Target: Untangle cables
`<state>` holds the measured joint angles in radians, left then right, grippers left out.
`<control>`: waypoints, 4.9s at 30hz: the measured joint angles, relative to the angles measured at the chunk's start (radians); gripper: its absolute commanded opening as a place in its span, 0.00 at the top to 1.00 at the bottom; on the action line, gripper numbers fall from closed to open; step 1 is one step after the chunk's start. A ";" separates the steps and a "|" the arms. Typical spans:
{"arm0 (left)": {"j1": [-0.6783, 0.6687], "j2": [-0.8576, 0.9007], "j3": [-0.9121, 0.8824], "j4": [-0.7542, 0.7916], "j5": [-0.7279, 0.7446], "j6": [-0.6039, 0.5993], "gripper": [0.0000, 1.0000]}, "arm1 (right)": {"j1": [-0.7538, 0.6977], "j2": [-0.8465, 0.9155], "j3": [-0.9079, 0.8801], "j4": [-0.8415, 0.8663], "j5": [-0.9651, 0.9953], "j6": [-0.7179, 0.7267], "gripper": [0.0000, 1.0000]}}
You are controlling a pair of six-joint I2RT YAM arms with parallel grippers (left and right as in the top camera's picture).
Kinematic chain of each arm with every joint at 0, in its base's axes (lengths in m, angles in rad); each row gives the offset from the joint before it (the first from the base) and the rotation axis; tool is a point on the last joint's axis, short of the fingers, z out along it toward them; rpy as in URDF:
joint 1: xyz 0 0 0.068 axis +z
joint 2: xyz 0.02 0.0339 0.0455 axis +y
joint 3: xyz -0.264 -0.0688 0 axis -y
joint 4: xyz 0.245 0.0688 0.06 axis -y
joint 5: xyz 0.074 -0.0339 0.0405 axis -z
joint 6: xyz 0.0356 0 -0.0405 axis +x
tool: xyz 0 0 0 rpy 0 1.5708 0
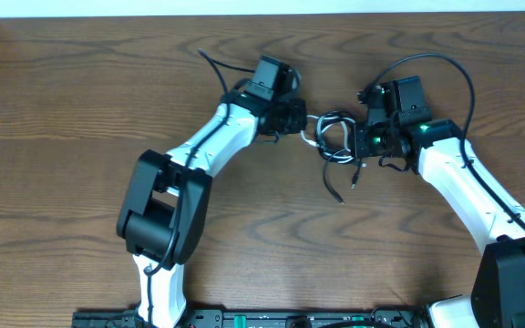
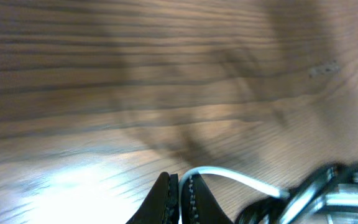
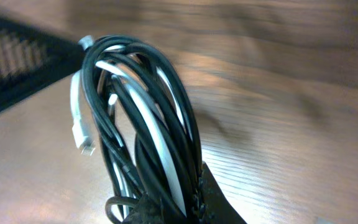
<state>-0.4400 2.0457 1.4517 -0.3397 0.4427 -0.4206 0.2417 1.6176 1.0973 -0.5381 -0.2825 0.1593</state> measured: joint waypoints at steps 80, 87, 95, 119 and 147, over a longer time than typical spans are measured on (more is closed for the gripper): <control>0.068 -0.118 -0.056 -0.069 0.491 0.368 0.73 | -0.068 -0.109 -0.002 0.035 -0.393 -0.190 0.99; 0.037 -0.118 -0.056 -0.069 0.467 0.363 0.92 | -0.068 -0.109 -0.002 0.063 -0.422 -0.190 0.99; 0.004 -0.117 -0.057 -0.083 0.324 0.298 0.92 | -0.080 -0.110 -0.003 0.068 -0.412 -0.166 0.67; 0.024 -0.232 -0.058 -0.053 -0.225 -0.077 0.93 | -0.069 -0.107 -0.003 0.073 -0.274 -0.006 0.59; 0.112 -0.366 -0.058 -0.249 -0.090 -0.208 0.93 | 0.062 0.080 -0.003 0.063 -0.252 -0.372 0.78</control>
<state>-0.3283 1.6794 1.3933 -0.5884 0.3531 -0.6289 0.3035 1.6978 1.0946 -0.4751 -0.5343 -0.2127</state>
